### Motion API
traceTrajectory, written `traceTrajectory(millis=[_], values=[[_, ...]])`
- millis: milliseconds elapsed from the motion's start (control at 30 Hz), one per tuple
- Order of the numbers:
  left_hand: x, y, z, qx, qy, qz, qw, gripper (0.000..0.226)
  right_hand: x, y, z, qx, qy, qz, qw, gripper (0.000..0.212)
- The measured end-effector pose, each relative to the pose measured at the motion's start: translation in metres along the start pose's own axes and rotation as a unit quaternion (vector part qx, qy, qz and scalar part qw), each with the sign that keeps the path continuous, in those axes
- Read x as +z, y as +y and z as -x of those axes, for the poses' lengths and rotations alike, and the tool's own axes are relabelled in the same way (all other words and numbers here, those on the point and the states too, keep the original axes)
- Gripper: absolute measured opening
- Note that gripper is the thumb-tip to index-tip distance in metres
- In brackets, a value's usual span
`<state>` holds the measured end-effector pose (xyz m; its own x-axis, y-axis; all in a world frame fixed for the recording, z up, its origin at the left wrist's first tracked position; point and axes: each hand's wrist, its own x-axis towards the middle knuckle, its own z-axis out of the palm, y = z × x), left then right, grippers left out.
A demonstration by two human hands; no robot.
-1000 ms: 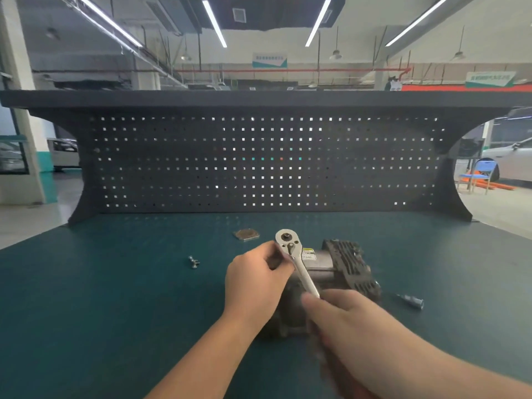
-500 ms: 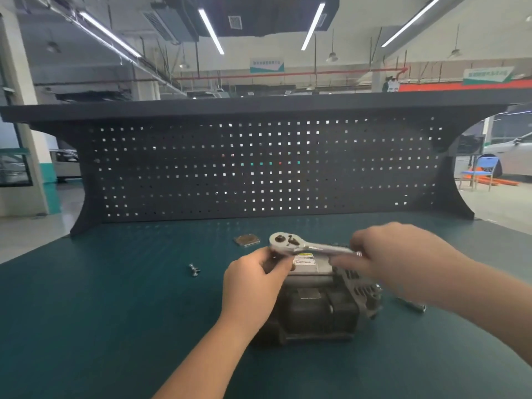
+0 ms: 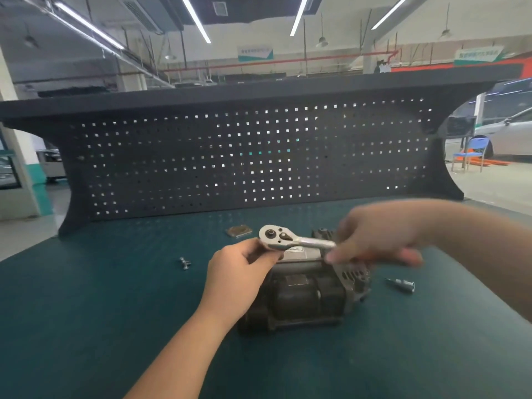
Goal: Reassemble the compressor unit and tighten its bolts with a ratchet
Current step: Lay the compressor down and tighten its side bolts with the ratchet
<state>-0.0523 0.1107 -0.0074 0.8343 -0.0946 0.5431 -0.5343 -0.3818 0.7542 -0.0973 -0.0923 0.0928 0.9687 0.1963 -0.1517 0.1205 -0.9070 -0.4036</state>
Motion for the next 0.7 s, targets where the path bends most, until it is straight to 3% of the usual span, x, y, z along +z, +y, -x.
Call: traceTrajectory(millis=[67,133,200,267,300,367,433,533,600,700], values=[[0.001,-0.001,-0.001,-0.004,0.012,0.01,1.0,0.014,-0.018,-0.001,-0.005,-0.018,0.054,0.024,0.998,0.034],[0.001,-0.004,-0.002,-0.004,0.027,0.018,0.999,0.01,-0.014,-0.008,-0.002,-0.021,0.037,0.031,0.999,0.036],[0.001,-0.007,-0.001,0.008,0.032,0.01,0.999,0.009,0.013,-0.016,0.007,-0.02,0.001,0.011,1.0,0.037],[0.002,-0.011,0.0,0.005,0.038,-0.003,0.999,0.013,0.051,-0.027,0.017,-0.038,0.039,-0.034,0.998,0.038],[0.004,-0.012,0.0,-0.004,0.043,-0.009,0.999,0.012,0.072,-0.033,0.022,-0.047,0.043,-0.118,0.991,0.036],[0.006,-0.013,0.0,-0.018,0.056,-0.028,0.998,0.005,0.101,-0.048,0.026,-0.047,0.01,-0.336,0.941,0.033],[0.005,-0.016,0.0,-0.015,0.053,-0.035,0.998,0.007,0.108,-0.048,0.025,-0.035,-0.04,-0.425,0.904,0.031],[0.0,-0.013,0.001,0.018,0.029,-0.019,0.999,0.011,0.078,-0.016,0.022,-0.007,-0.035,-0.375,0.926,0.026],[0.0,-0.009,0.0,0.04,0.017,-0.035,0.998,0.016,0.041,-0.001,0.021,0.012,0.034,-0.266,0.963,0.03],[0.004,-0.007,-0.002,0.038,0.03,-0.046,0.998,0.007,0.01,0.006,0.016,0.006,0.123,-0.125,0.984,0.035]])
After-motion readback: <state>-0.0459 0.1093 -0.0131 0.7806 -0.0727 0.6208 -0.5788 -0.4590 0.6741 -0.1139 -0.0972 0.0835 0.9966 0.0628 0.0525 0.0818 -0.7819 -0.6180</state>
